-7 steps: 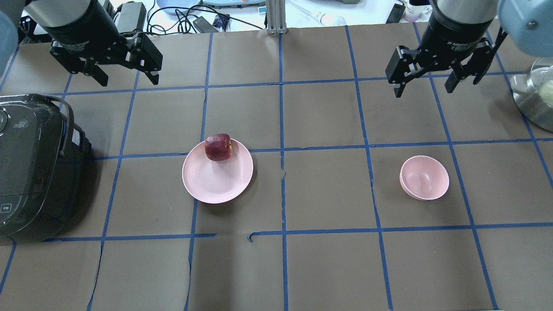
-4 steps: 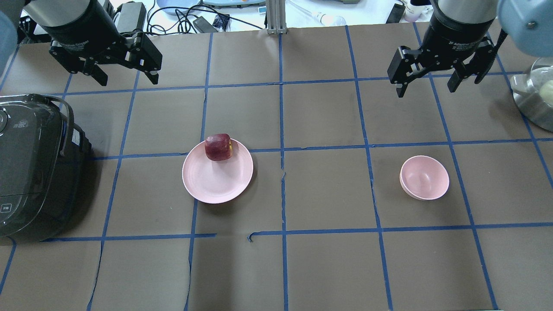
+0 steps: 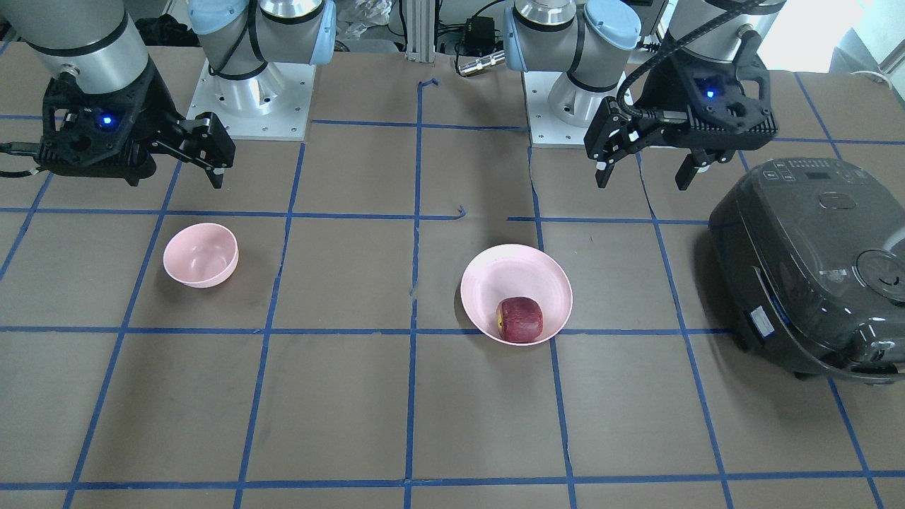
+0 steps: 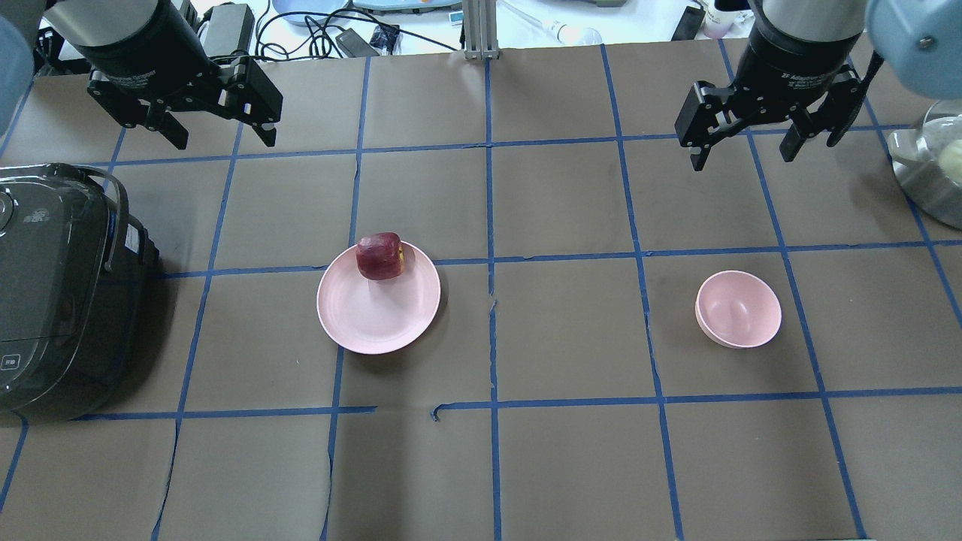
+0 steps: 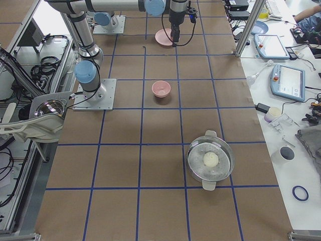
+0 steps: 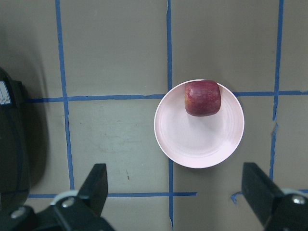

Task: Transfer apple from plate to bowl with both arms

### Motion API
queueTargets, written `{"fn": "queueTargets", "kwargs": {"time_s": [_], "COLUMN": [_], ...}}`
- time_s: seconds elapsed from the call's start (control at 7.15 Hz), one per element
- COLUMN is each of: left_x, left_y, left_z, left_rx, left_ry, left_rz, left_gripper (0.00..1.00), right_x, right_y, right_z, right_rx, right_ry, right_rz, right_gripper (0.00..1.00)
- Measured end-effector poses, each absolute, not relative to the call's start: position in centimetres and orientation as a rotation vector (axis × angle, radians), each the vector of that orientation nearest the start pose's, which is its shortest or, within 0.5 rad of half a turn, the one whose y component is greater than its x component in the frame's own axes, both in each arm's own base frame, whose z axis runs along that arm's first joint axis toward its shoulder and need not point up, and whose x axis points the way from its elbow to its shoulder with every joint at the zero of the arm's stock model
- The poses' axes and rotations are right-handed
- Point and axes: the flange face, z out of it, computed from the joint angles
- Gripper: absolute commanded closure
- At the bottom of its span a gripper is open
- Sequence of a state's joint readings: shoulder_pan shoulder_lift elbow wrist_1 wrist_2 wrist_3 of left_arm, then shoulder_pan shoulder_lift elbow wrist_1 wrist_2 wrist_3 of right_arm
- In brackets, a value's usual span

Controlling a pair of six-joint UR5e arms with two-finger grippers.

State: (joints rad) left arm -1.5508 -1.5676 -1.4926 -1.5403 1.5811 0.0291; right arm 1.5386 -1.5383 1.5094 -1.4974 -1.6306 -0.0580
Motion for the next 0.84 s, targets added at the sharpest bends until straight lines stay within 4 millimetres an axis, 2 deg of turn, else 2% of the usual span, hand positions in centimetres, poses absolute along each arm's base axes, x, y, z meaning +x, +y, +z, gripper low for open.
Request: {"fn": "queueTargets", "kwargs": {"time_s": [0.84], "left_x": [-12.29], "left_y": [-50.35], "left_z": [53.16], "left_rx": [0.016], "left_ry": [3.123], "left_rz": [-0.18], "left_gripper": [0.0], "right_x": [10.9], "right_y": [-50.85], "right_z": [49.33], "right_rx": [-0.048], "right_ry": [3.205], "right_rz": [0.063], "right_gripper": [0.0]}}
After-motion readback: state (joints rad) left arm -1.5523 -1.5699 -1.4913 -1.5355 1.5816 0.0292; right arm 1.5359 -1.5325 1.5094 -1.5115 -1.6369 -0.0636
